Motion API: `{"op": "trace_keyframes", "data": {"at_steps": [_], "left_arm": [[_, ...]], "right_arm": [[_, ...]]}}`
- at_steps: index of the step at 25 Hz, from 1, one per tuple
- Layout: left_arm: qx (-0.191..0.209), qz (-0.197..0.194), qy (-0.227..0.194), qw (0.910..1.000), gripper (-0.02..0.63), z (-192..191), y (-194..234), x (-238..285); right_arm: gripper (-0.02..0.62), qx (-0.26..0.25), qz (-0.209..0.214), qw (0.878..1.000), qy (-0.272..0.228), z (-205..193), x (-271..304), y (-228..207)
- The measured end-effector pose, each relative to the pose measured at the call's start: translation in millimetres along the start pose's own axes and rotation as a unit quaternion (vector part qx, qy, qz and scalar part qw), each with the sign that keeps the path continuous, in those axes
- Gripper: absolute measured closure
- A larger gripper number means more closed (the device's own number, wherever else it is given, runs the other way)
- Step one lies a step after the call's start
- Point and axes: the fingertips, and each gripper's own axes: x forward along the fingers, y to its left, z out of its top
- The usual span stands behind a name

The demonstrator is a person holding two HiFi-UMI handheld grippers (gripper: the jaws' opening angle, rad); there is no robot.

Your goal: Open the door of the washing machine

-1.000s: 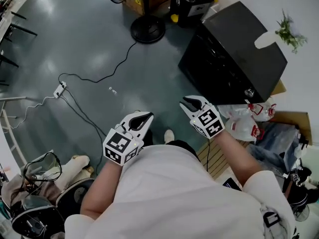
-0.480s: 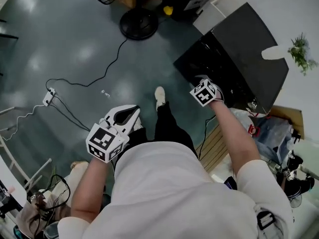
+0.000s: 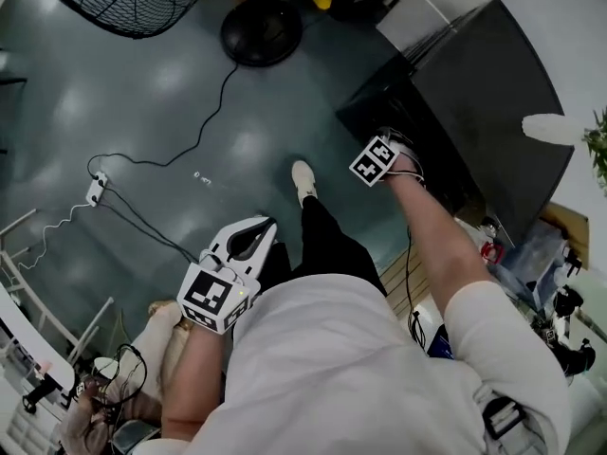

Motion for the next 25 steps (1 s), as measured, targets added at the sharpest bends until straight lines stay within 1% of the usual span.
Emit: {"op": "trace_keyframes", "data": {"at_steps": [3, 7, 9, 15, 19, 22, 25], "left_arm": [[-0.010, -0.003, 0.013, 0.9999, 0.589, 1, 3, 13], [-0.016, -0.003, 0.019, 0.9997, 0.589, 7, 3, 29], [-0.017, -0.002, 0.021, 0.9996, 0.589, 10, 6, 34], [-0.021, 0.002, 0.033, 0.9992, 0.589, 11, 10, 36], [-0.022, 0.002, 0.035, 0.9991, 0.589, 9, 16, 36], [-0.024, 0.003, 0.034, 0.9991, 0.589, 9, 18, 33], [-0.022, 0.000, 0.034, 0.9992, 0.589, 8, 18, 30]], "right_arm": [[0.439, -0.002, -0.003, 1.000, 0.024, -1, 18, -4], [0.436, -0.007, -0.011, 0.999, 0.043, -2, 36, -16], [0.445, -0.005, -0.008, 0.998, 0.056, -2, 45, -17], [0.459, 0.010, -0.006, 0.995, 0.103, -10, 62, -14], [0.467, 0.018, 0.007, 0.992, 0.127, -12, 65, -13], [0.503, -0.007, 0.017, 0.991, 0.136, -11, 61, -7], [0.508, -0.015, 0.028, 0.990, 0.135, -9, 60, 3]]}}
